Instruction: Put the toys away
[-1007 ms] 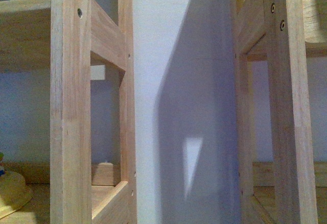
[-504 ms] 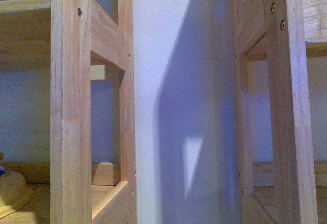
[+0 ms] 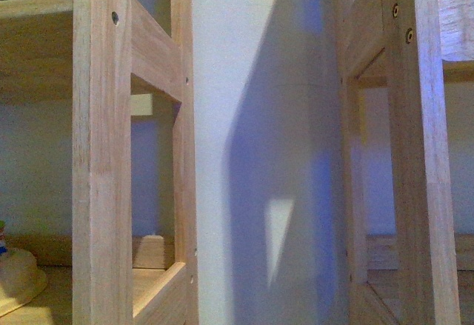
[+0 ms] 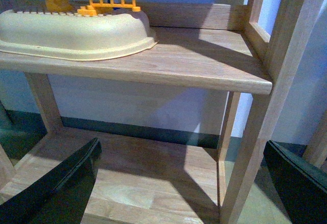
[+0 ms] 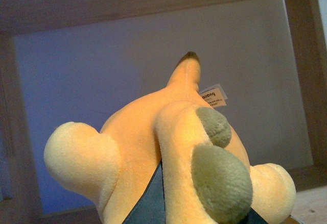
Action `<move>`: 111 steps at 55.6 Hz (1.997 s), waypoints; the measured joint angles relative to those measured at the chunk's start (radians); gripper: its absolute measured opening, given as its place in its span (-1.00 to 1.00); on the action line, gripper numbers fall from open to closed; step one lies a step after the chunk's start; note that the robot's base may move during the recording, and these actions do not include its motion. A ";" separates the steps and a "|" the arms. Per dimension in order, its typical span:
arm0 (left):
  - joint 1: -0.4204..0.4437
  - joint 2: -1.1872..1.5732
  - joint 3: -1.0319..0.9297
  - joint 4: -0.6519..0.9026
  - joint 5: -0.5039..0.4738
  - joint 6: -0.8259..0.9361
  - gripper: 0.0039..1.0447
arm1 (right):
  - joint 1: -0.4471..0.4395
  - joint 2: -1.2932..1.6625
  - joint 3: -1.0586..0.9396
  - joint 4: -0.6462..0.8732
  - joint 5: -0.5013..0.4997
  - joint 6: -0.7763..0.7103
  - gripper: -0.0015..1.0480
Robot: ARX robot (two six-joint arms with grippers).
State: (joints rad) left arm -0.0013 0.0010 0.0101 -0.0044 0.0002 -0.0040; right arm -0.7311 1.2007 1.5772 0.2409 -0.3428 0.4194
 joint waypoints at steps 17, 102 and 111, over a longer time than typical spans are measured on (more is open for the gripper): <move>0.000 0.000 0.000 0.000 0.000 0.000 0.88 | 0.282 0.135 0.086 -0.065 0.160 -0.116 -0.87; 0.000 0.000 0.000 0.000 0.000 0.000 0.88 | 0.726 0.206 0.042 -0.029 0.428 -0.328 0.39; 0.000 0.000 0.000 0.000 0.000 0.000 0.88 | 0.727 0.192 0.018 -0.007 0.437 -0.360 0.90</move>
State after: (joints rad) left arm -0.0013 0.0010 0.0101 -0.0044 -0.0002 -0.0040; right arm -0.0036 1.3930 1.5951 0.2337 0.0940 0.0589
